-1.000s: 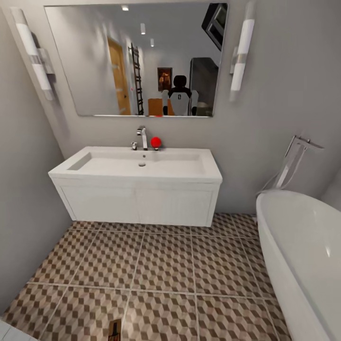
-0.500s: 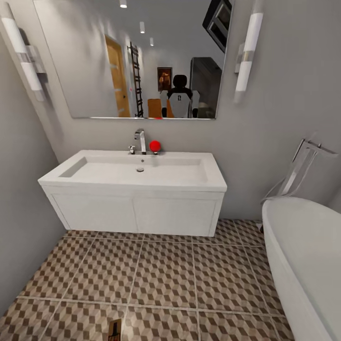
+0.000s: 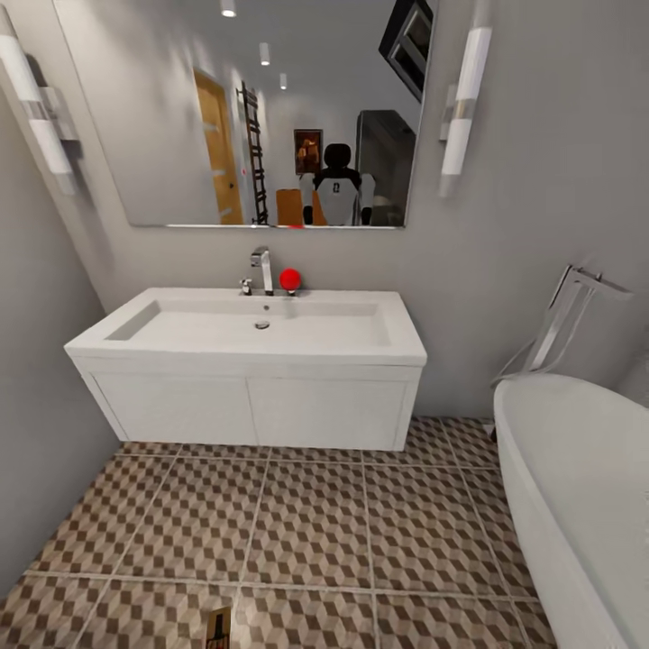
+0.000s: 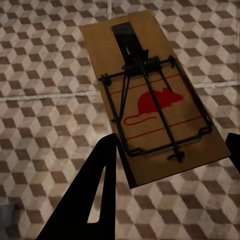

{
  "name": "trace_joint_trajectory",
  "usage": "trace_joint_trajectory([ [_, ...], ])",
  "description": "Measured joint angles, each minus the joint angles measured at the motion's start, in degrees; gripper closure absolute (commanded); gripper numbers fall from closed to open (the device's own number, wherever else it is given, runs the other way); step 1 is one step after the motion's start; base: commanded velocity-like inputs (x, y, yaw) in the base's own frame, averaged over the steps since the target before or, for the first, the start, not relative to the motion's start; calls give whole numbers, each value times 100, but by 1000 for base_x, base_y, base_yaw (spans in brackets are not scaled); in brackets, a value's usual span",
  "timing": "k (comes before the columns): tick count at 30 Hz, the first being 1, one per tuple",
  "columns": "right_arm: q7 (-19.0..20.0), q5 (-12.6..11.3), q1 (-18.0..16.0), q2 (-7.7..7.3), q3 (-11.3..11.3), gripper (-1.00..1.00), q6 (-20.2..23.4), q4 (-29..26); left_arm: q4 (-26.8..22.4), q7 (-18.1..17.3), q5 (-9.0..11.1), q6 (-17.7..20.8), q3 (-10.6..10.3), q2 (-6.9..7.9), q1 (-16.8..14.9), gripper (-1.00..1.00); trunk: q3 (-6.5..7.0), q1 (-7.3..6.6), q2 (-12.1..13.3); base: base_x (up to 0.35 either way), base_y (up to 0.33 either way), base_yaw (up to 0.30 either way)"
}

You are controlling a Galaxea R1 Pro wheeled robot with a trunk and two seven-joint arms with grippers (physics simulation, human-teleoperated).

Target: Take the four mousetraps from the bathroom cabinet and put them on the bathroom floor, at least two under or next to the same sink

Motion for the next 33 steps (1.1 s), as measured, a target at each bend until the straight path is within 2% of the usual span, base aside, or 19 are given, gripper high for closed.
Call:
trace_joint_trajectory([
  [33,-3,17,-1,-43,-6,100,-43,-35,-1,0,0,-1,0,-6,1,100,23,0,0,-7,0,-15],
])
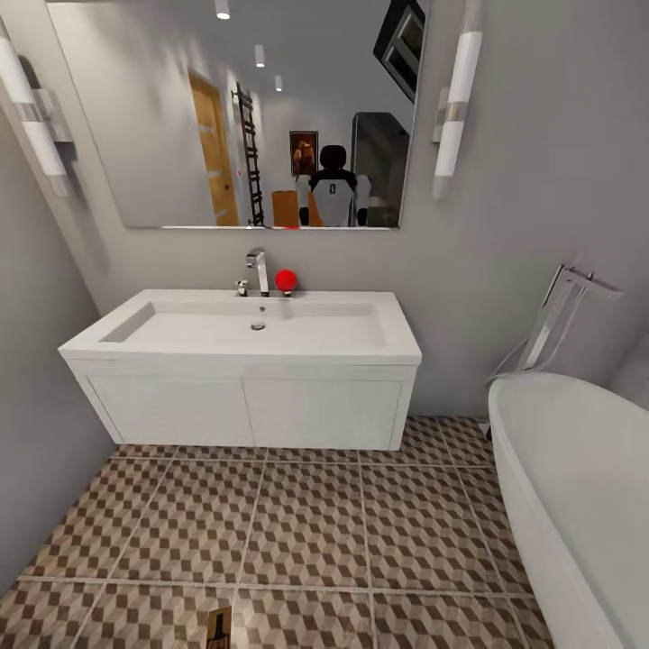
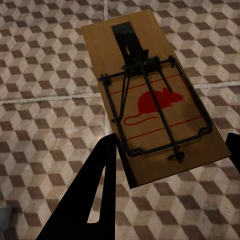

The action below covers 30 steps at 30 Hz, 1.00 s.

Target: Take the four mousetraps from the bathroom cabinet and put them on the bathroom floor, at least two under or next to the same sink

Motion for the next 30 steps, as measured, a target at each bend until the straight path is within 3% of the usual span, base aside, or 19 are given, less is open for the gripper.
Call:
trace_joint_trajectory([
  [9,-18,21,0,-9,-16,100,-14,-127,-11,6,4,0,18,6,0,100,0,0,0,-1,0,0],
  [16,-67,34,0,-13,-17,100,203,-1139,-44,22,26,0,68,2,0,100,0,0,0,0,0,0],
  [19,-73,36,0,-13,-19,100,648,-1633,-95,24,28,43,75,1,0,100,0,0,0,0,0,0],
  [21,-68,37,0,-13,-22,100,987,-1974,-161,22,31,214,81,2,0,100,0,0,0,0,0,0],
  [23,-74,39,-1,-11,-18,100,1421,-2445,-433,17,43,682,77,-3,-6,100,1,0,0,0,0,0],
  [24,-76,40,-2,-9,-18,100,1672,-2753,-782,14,59,1097,73,12,-6,100,1,0,0,0,0,0],
  [30,-75,37,-9,11,-21,100,2381,-3469,-2132,4,83,2310,86,164,-6,100,0,0,0,0,0,0],
])
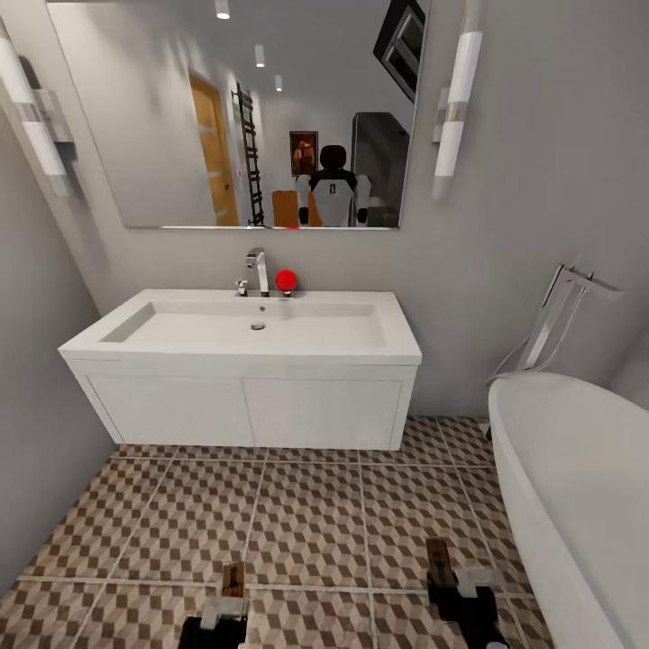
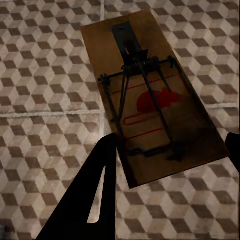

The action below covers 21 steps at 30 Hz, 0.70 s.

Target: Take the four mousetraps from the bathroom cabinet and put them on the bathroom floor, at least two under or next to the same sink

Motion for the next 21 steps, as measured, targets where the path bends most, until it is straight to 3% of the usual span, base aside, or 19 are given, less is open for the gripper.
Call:
trace_joint_trajectory([
  [4,-56,21,-29,71,13,100,459,-282,-602,-6,4,529,92,66,1,100,0,0,0,0,0,0],
  [14,-575,52,-256,458,169,100,853,-810,-2063,-33,-4,1960,812,264,-10,100,0,0,0,0,0,0],
  [21,-615,70,-304,494,338,100,889,-875,-2329,-56,-12,2183,859,275,-10,100,0,0,0,0,0,0],
])
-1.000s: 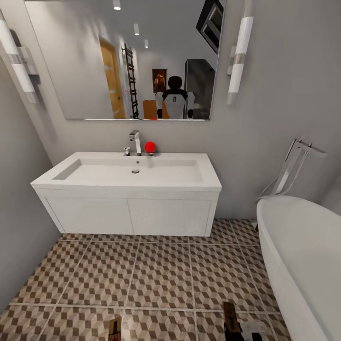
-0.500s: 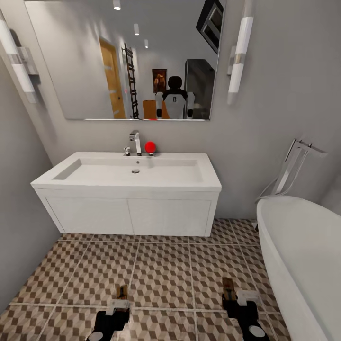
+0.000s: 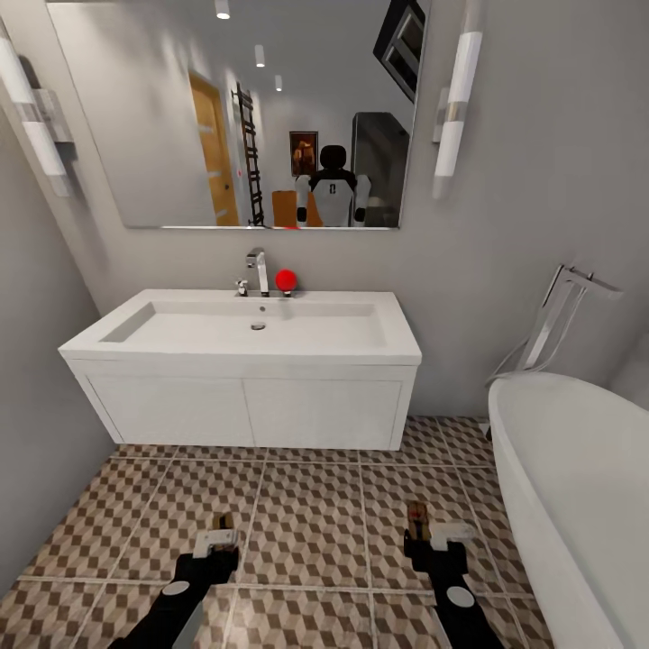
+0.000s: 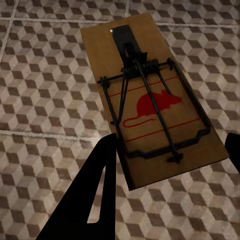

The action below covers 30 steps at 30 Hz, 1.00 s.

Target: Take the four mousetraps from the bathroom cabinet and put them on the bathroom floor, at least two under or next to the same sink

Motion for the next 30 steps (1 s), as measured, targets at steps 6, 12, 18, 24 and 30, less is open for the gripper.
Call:
trace_joint_trajectory([
  [6,14,4,-4,-28,327,100,-2,-79,-42,7,-1,22,-7,-33,0,100,0,0,0,0,0,0],
  [12,24,13,-4,-45,466,100,2,-96,-47,8,-1,26,-9,-45,0,100,0,0,0,0,0,0],
  [18,24,14,-4,-47,475,100,-10,-98,-42,16,3,31,-34,-113,0,100,-18,21,-39,0,0,0],
  [24,24,5,-4,-39,475,100,-2,-98,-39,14,-4,37,-29,-157,0,100,-152,153,-279,0,0,0],
  [30,24,5,-4,-38,475,100,-3,-98,-42,8,-1,36,-25,-159,0,100,-313,285,-520,0,0,0],
])
